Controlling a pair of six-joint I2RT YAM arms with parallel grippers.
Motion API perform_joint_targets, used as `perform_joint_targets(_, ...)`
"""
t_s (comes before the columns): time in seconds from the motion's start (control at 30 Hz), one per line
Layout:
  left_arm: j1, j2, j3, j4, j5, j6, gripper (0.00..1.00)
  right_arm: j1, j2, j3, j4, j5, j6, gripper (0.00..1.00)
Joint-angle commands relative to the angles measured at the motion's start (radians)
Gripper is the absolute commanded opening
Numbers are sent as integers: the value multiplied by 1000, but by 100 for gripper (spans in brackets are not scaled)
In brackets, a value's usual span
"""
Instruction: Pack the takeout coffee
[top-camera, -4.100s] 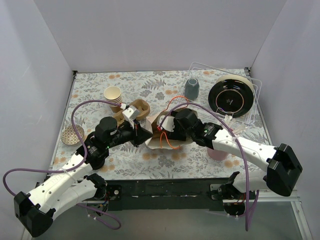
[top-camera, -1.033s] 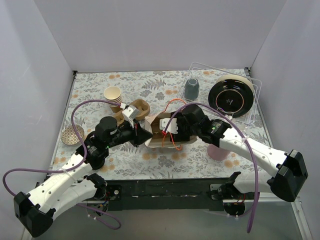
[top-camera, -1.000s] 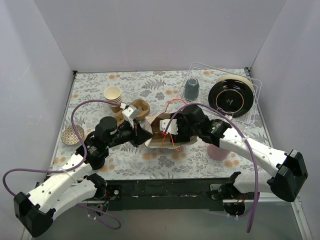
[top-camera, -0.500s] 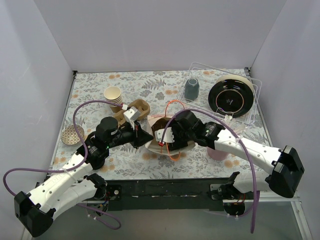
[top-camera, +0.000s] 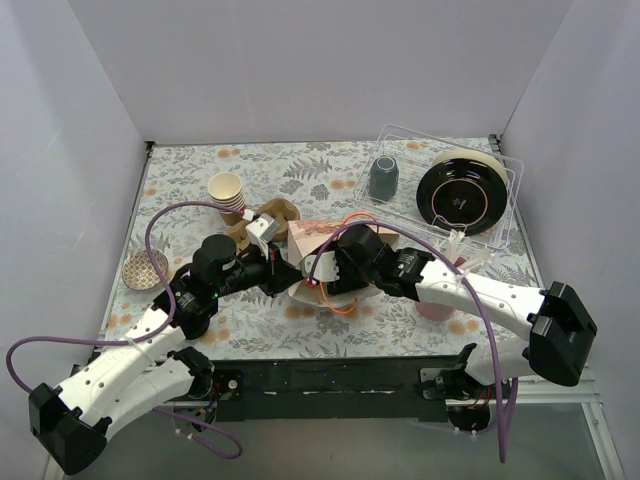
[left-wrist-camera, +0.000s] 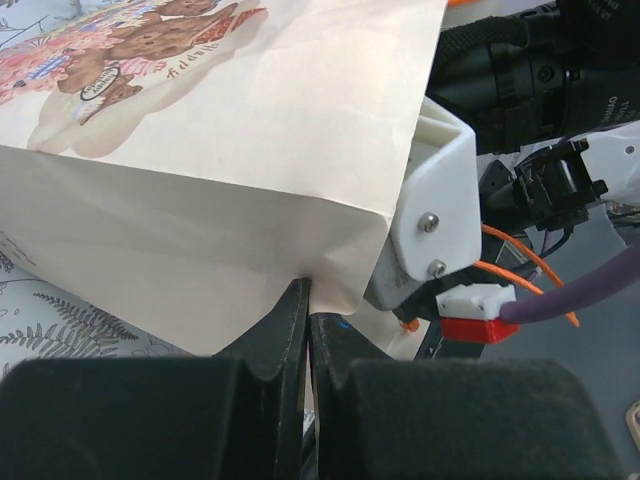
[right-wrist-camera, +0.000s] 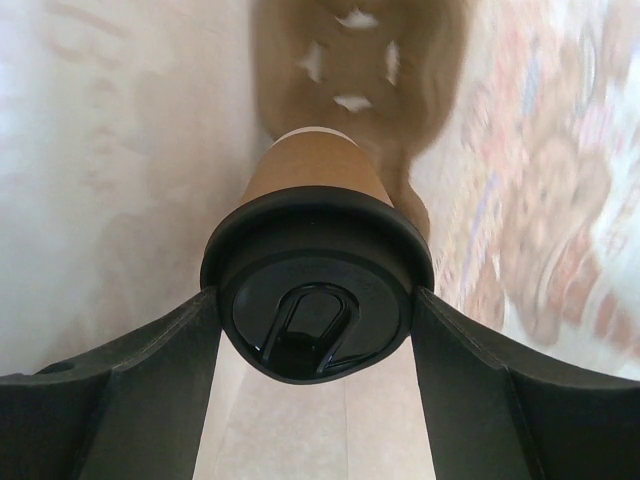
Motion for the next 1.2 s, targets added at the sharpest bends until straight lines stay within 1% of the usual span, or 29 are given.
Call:
perform_joint_targets(0.0,-7,-32,9,-4,36,-12,0,-9,-20,2,13,63,20,32)
perform_joint_targets(0.13,-7,-29,11,-15,34,-10,0,-18,-70,2,-40,59,-3,32)
perform_joint_targets(0.33,-7,-21,11,-13,31,2,0,-42,-97,-7,-85,57,-46,32)
perform_joint_targets(0.43,-7,-13,17,-10,39,6,0,-55,-98,-1,-119,10,-75,32)
perform_joint_targets(0.5,-7,-10,19,-13,39,8,0,-62,-98,16,-172,-55,-92,32)
perform_joint_targets(0.57,-7,-12,22,-16,39,16,0,-64,-89,28,-194,-72,-109,32)
perform_joint_targets(0.63,-7,-12,20,-21,42,17,0,-64,-78,29,-189,-66,-122,31)
perform_joint_targets(0.83,-7,-18,16,-12,61,5,0,-64,-43,25,-136,23,-145,31)
perform_joint_targets(0.97,-7,-27,20,-26,68,-1,0,-64,-46,26,-143,63,-142,32)
perform_joint_targets(1.17,-7,-33,19,-38,67,-6,0,-64,-55,28,-145,63,-141,31)
